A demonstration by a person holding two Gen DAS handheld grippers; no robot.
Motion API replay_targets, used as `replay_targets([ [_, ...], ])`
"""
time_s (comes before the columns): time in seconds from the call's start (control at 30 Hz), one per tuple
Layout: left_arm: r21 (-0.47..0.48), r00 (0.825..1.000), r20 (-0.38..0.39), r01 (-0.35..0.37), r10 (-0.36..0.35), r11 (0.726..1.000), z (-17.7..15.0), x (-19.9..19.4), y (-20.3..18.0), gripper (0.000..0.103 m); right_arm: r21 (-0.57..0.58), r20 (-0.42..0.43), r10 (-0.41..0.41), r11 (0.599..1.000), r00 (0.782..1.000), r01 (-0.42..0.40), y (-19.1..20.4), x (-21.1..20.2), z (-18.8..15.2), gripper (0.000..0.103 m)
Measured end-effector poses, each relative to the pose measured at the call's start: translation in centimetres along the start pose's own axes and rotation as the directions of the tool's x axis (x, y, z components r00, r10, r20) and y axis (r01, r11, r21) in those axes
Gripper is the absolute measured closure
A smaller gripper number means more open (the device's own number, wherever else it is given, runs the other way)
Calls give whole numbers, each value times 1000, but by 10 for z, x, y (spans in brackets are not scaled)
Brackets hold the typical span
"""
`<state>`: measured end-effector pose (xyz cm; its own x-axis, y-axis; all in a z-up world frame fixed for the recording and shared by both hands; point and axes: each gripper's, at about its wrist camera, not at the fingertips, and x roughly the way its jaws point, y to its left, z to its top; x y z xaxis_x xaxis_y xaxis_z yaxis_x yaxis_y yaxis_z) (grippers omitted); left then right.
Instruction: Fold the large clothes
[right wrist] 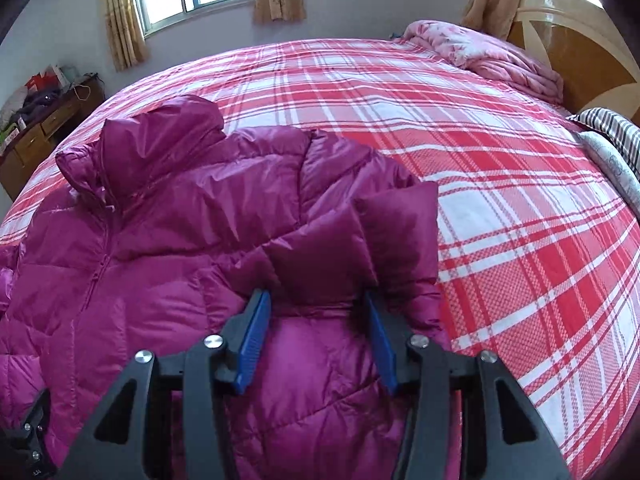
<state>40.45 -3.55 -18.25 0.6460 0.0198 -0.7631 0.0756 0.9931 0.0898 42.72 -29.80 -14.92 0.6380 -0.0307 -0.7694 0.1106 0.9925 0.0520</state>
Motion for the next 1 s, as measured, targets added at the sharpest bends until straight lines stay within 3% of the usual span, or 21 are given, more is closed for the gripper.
replay_targets([
  [0.17, -2, 1000, -1, 3, -3, 1000, 0, 0, 0, 1, -4, 52, 3, 1000, 999, -3, 4, -35, -3, 49],
  [0.23, -1, 1000, 0, 1, -1, 1000, 0, 0, 0, 1, -34, 84, 36, 999, 996, -33, 14, -54, -10, 38],
  [0.33, -1, 1000, 0, 1, -1, 1000, 0, 0, 0, 1, -96, 113, 78, 993, 991, -67, 33, -75, -29, 32],
  [0.57, 0, 1000, 1, -1, 1, 1000, 0, 1, 0, 1, -119, 60, 84, 990, 995, -76, 50, -54, -62, 32],
  [0.8, 3, 1000, 2, -7, 7, 1000, 0, 1, -1, 1, -111, 25, 80, 991, 996, -77, 48, -42, -65, 29],
  [1.0, 5, 1000, 2, -10, 10, 1000, 0, 1, -1, 1, -160, 15, 21, 987, 1000, -18, 58, -38, -68, 25],
])
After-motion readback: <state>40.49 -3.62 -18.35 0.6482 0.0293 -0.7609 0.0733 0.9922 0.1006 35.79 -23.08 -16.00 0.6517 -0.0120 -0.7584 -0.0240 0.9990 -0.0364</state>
